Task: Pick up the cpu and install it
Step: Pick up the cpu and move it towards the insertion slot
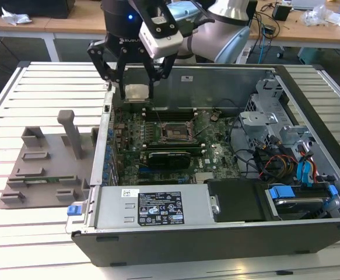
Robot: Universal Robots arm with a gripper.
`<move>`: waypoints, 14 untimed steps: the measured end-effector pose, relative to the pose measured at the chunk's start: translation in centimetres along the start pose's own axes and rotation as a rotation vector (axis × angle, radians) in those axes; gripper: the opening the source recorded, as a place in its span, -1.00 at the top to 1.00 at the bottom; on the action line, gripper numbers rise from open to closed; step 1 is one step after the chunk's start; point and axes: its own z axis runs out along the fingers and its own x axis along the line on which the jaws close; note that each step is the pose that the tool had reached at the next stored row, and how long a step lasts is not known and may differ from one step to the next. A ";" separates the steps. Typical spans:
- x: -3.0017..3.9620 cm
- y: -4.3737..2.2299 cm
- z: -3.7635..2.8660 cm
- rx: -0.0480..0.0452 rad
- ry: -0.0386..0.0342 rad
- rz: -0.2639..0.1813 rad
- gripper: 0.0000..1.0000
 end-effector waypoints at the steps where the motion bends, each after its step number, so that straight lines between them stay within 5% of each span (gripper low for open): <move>1: -0.21 0.01 0.08 0.0000 0.0000 0.000 -0.09; 8: -1.49 0.08 0.72 0.0001 0.0004 0.000 -0.09; 14: -2.79 0.96 1.84 0.0042 0.0010 0.000 -0.09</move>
